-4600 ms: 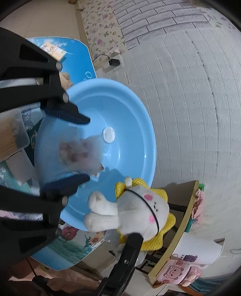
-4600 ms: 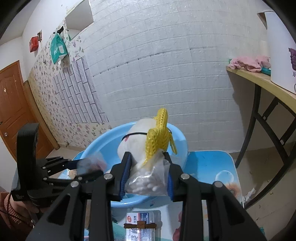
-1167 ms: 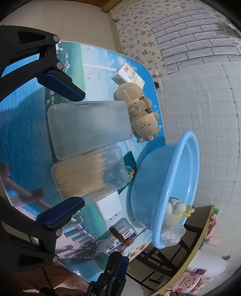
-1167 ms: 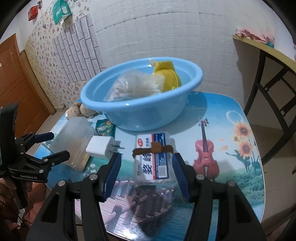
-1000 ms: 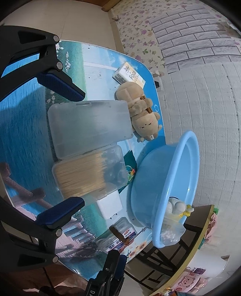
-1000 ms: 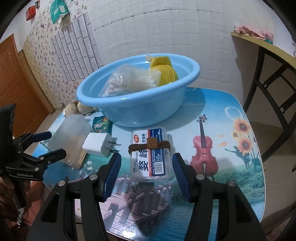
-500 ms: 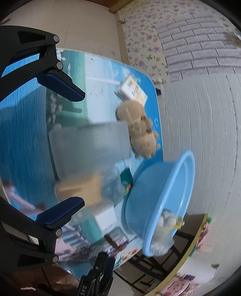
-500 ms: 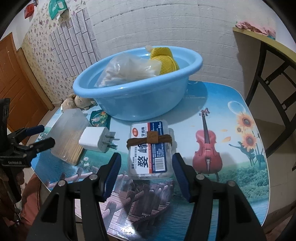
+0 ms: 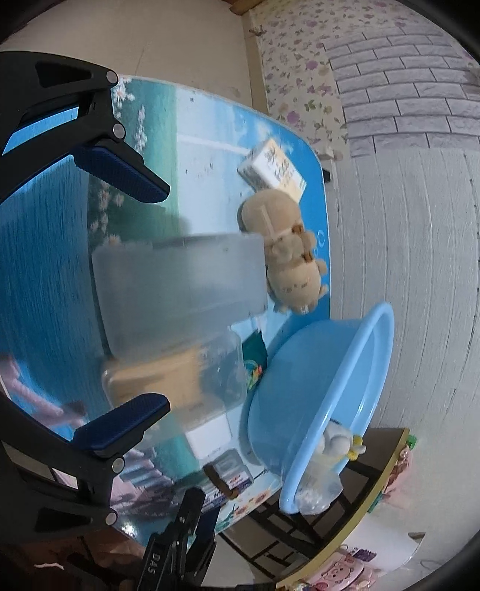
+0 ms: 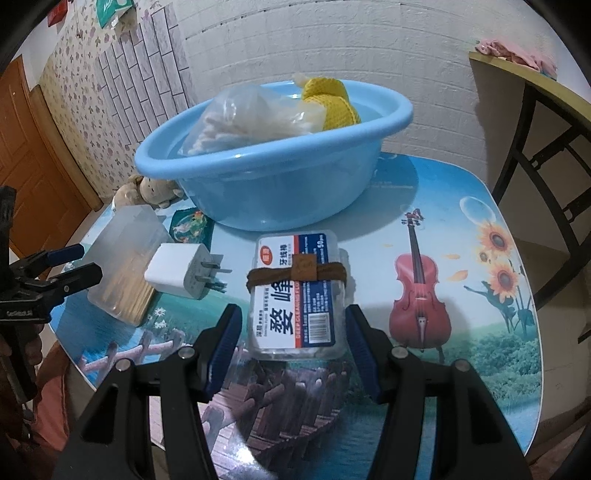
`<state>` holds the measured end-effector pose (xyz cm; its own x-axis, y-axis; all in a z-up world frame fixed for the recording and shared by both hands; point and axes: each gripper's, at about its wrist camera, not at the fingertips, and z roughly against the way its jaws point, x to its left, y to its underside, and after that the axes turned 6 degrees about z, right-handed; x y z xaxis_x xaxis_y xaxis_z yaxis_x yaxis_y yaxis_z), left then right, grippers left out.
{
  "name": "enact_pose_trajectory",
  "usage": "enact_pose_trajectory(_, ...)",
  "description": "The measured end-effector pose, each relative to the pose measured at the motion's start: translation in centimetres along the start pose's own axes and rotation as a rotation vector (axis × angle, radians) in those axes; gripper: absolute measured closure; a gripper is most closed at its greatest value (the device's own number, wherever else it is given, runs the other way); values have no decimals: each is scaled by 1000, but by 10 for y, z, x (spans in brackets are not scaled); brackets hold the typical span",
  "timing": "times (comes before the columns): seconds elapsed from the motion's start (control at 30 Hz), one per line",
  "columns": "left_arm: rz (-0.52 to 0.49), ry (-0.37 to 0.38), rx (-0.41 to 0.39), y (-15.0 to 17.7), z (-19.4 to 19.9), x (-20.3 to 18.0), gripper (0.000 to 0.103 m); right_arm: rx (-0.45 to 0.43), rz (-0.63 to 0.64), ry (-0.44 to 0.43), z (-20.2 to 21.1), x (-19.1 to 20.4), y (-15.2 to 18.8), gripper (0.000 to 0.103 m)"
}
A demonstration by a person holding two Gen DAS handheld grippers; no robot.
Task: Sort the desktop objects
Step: 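Move the open right gripper back to the white medicine box, then grasp the medicine box with the right gripper while the left grasps the clear plastic case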
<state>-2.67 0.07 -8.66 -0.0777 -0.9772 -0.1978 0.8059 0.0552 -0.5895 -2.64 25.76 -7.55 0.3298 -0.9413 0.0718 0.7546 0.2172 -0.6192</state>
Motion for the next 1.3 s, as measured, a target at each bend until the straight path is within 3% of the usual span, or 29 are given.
enact_pose_trajectory(0.37, 48, -63, -4, 1, 3, 25, 0, -23, -33, 0, 3, -13, 3, 50)
enact_pose_trajectory(0.7, -24, -98, 27, 10, -14, 2, 0, -21, -33, 2, 3, -13, 3, 50)
enact_pose_trajectory(0.77, -22, -93, 11, 9, -13, 2, 19, -22, -33, 3, 4, -13, 4, 50)
enact_pose_trajectory(0.8, -23, -94, 9, 8, -13, 3, 42, -22, -33, 3, 4, -13, 4, 50)
enact_pose_trajectory(1.3, -23, -122, 23, 16, 4, 8, 43, -30, -11, 7, 12, -8, 4, 50)
